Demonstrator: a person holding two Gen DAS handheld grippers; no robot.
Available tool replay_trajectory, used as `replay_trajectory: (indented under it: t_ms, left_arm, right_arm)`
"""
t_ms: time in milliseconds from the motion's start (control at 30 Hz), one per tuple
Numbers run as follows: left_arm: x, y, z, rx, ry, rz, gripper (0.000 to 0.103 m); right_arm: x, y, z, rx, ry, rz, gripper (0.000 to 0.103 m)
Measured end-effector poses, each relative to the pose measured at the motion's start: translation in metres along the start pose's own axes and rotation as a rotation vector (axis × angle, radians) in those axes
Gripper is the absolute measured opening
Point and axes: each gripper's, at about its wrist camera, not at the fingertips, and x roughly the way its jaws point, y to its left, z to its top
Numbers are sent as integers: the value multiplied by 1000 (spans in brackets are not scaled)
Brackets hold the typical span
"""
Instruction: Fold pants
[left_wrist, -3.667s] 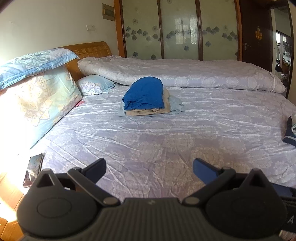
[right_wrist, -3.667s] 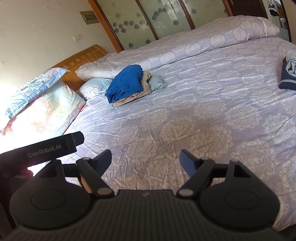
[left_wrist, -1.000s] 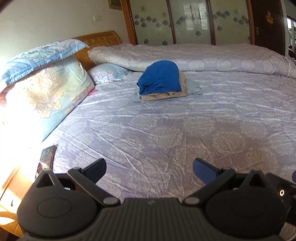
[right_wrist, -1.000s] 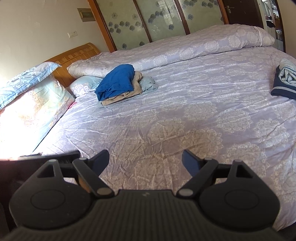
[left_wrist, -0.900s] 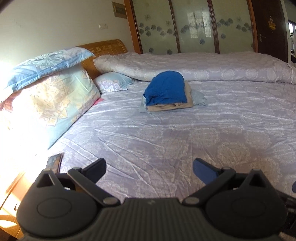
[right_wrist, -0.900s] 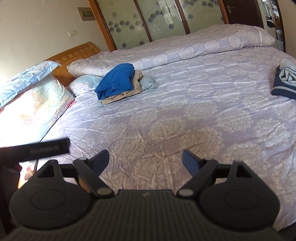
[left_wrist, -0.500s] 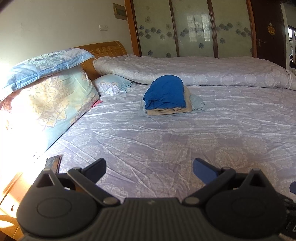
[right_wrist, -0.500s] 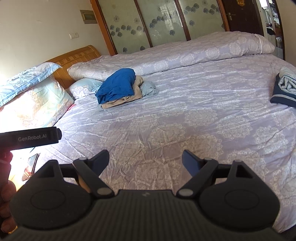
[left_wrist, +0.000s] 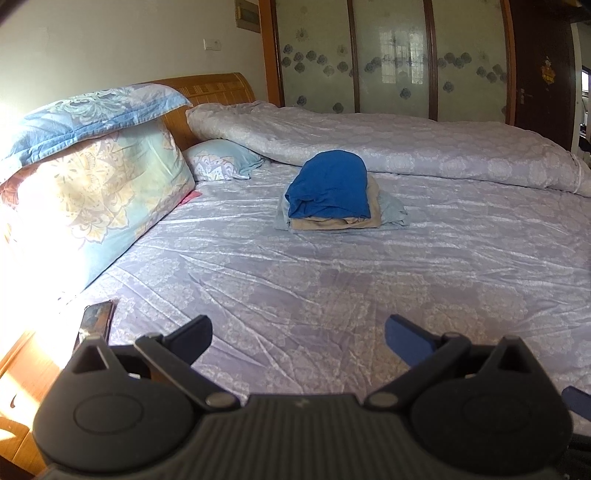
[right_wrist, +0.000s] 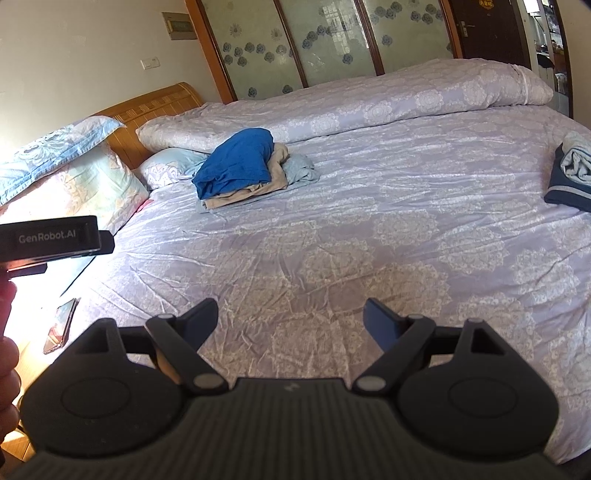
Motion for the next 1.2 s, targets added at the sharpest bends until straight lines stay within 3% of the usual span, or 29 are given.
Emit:
replay_trajectory:
  t_ms: [867,1200]
  left_arm:
    - [9,-20,-1,56,30,-21,103]
    - [24,-24,-5,51,81,-103,103]
  right_arm:
    - [5,-7,-3,22,14,2,87]
    - [9,-10,-4,21,24,-4,87]
